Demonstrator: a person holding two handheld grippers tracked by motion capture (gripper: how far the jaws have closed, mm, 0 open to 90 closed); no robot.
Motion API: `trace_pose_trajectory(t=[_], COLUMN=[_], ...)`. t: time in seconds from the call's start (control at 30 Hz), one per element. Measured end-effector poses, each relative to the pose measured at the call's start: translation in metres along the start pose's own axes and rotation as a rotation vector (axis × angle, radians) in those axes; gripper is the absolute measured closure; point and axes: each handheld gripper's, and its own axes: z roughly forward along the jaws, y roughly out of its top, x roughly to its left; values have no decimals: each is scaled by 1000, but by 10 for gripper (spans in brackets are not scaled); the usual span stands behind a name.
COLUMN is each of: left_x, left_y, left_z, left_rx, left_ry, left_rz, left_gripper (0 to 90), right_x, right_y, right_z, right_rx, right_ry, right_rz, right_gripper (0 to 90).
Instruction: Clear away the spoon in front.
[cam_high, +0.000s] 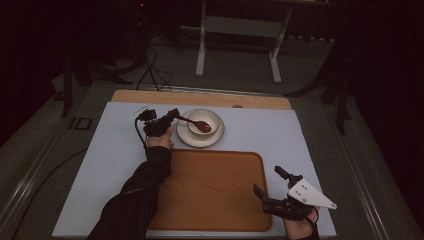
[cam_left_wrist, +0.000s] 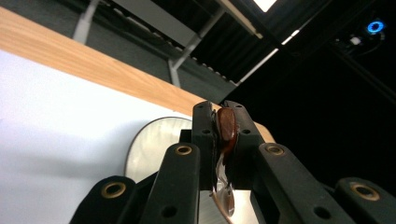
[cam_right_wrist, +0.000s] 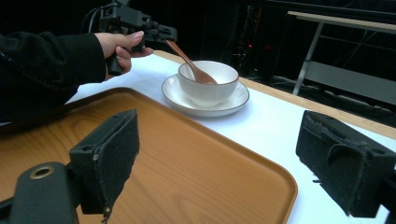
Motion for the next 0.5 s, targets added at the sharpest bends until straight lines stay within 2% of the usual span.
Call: trace_pose_trajectory(t=[0.07, 0.13, 0.2, 0.27, 0.47, 0.5], left_x=[-1, -4, -4, -6, -13, -14], left_y=[3, 7, 7, 13, 25, 28], left_z=[-1, -2, -2, -6, -16, -17], left_rx=[0, 0, 0, 6, 8, 17], left_ry=[-2, 1, 1, -6, -35, -52], left_rz=[9, 36, 36, 59, 96, 94], left_gripper=[838, 838, 838, 839, 839, 839], right_x=[0, 0, 0, 0, 0, 0], right_y=[0, 0, 0, 0, 0, 0], right_z=[0, 0, -1, -1, 0, 0], right_rx=[-2, -4, -4, -6, -3, -5], right_ry=[-1, -1, -3, -2, -2, -4], right_rz=[0, 2, 2, 1, 0, 1], right_gripper=[132, 132, 132, 132, 132, 132])
